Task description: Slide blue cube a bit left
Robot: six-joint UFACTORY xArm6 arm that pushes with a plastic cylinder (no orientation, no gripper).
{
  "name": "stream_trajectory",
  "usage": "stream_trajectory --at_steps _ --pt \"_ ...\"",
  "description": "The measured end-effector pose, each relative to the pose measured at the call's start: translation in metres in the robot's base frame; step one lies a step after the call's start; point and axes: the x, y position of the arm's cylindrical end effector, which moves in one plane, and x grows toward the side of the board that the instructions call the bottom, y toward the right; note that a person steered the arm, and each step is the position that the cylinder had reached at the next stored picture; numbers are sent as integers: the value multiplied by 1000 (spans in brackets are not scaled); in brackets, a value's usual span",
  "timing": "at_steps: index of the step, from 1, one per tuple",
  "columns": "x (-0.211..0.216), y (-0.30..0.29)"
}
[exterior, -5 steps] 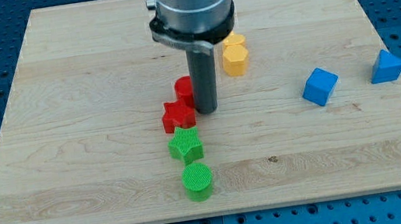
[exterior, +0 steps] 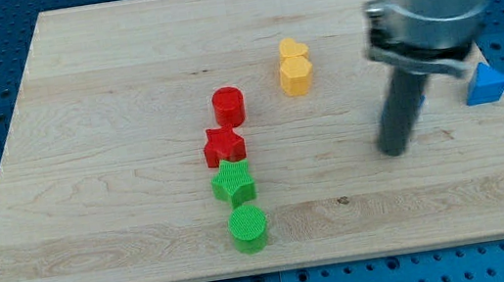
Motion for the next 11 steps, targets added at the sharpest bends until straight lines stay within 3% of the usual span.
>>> stream_trajectory --at_steps 1,4,11 --pt "-4 32" --pt "-61 32" --pt "-42 -30"
